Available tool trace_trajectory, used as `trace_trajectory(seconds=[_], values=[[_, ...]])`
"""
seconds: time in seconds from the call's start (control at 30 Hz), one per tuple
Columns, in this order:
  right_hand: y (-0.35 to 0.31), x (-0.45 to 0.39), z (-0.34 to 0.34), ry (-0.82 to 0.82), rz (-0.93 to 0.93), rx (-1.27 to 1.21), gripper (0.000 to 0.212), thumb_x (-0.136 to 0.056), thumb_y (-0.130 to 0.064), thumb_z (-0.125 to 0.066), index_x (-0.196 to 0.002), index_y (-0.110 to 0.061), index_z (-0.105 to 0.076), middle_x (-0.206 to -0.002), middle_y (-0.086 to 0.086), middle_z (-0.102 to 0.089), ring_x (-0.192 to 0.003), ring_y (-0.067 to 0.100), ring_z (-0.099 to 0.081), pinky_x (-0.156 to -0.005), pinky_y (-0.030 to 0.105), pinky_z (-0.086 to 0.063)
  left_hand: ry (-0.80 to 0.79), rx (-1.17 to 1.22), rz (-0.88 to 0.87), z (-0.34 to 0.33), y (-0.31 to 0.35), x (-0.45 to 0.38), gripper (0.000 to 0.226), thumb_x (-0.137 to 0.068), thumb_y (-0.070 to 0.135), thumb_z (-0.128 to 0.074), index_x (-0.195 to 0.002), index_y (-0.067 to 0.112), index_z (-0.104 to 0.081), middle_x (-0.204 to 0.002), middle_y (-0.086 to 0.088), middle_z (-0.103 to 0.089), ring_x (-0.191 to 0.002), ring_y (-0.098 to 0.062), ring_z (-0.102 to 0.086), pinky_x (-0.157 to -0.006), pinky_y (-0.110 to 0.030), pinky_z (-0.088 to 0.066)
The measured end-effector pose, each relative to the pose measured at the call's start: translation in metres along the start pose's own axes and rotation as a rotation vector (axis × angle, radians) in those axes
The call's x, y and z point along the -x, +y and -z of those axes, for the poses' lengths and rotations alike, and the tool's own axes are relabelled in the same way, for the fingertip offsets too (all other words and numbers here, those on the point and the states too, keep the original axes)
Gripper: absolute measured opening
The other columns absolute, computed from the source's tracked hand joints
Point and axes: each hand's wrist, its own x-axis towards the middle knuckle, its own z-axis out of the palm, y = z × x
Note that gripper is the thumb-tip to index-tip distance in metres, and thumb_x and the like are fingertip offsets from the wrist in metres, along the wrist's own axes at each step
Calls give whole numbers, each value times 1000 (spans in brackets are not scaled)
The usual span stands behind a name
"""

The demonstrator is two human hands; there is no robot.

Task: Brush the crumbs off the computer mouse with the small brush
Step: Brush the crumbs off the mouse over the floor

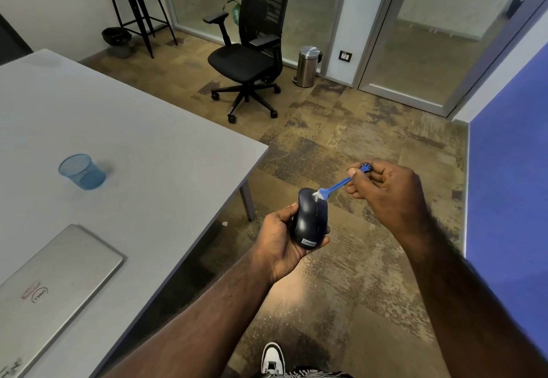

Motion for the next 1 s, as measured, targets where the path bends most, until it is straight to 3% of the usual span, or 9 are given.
trace_trajectory(seconds=[0.17,0.33,0.47,0.77,0.9,1.0], values=[[-3,3,7,-71,-41,-104,12,-92,-8,-66,-93,-18,-73,-67,1,-74,-61,11,-73,-59,20,-59,2,-8,11,3,-1,0,46,-96,32,-41,-125,2,-59,-117,-23,-62,-90,-34,-63,-76,-41,-55],[-8,16,8,-143,6,-140,19,-92,-6,-65,-92,-24,-71,-77,-2,-76,-64,12,-73,-62,22,-59,-30,4,16,0,0,1,43,-94,32,-45,-121,2,-60,-103,-20,-65,-90,-32,-63,-77,-43,-55],[-8,26,3,-226,75,-78,19,-91,-7,-67,-94,-26,-72,-81,-2,-76,-68,13,-74,-65,27,-61,-82,2,17,-3,0,3,45,-92,30,-46,-125,1,-57,-104,-20,-61,-89,-31,-62,-71,-40,-57],[-12,18,4,14,171,89,17,-93,-15,-67,-103,-29,-69,-79,-14,-72,-74,1,-73,-67,26,-61,-143,21,1,-7,-3,7,31,-87,30,-50,-107,10,-64,-88,-14,-61,-79,-29,-59,-57,-33,-52],[-15,19,5,-78,179,64,16,-92,-16,-67,-100,-29,-69,-80,-9,-74,-72,5,-73,-66,27,-62,-117,4,-2,-5,-2,7,36,-94,32,-45,-115,7,-60,-92,-16,-62,-83,-29,-60,-59,-34,-53],[-14,14,6,-58,181,80,16,-93,-15,-66,-102,-28,-68,-80,-9,-73,-72,4,-73,-67,32,-63,-111,-11,0,-2,-3,7,36,-95,30,-44,-119,8,-58,-93,-15,-62,-84,-28,-61,-60,-34,-54]])
